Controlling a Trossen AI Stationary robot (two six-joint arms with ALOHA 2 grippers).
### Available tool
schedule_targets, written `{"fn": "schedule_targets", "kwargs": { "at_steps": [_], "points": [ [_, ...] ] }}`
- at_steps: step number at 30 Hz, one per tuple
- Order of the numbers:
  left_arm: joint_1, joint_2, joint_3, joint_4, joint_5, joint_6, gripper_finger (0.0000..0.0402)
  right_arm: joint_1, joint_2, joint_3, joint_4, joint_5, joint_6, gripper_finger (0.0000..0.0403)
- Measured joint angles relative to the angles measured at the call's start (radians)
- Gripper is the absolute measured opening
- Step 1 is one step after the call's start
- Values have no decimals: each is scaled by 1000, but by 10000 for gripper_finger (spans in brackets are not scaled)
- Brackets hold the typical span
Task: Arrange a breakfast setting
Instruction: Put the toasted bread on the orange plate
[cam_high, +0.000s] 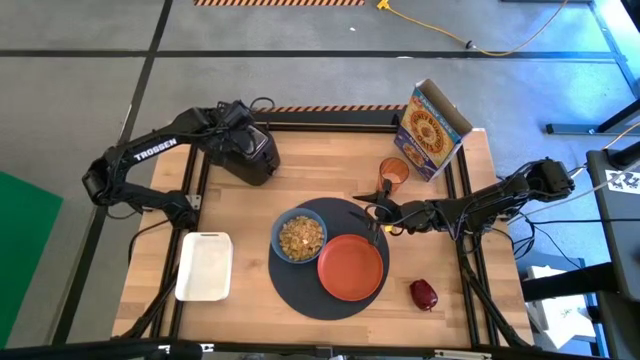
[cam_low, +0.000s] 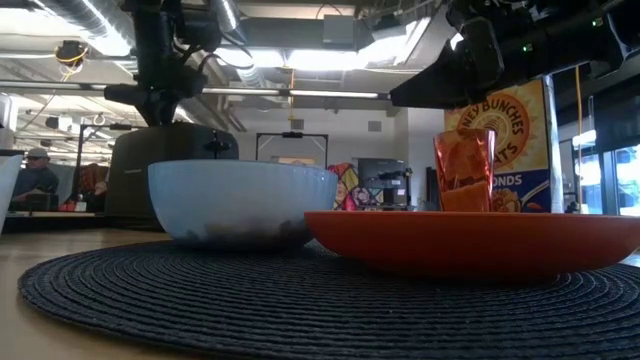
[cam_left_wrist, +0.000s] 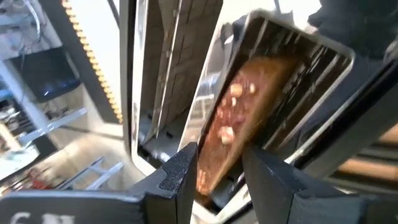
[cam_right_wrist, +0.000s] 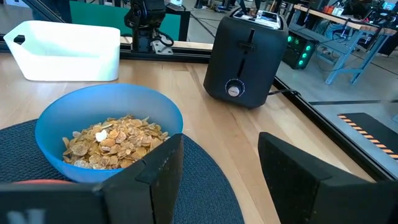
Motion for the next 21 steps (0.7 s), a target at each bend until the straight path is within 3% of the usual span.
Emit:
{"fn": "schedule_targets", "kwargs": {
  "at_steps": [12, 21],
  "points": [
    [-33, 0, 0, 0, -2, -3, 121, 0, 0, 0, 0, 0, 0, 199],
    [-16, -1, 0, 2, 74, -6, 57, 0, 0, 0, 0, 0, 0, 199]
  ]
}}
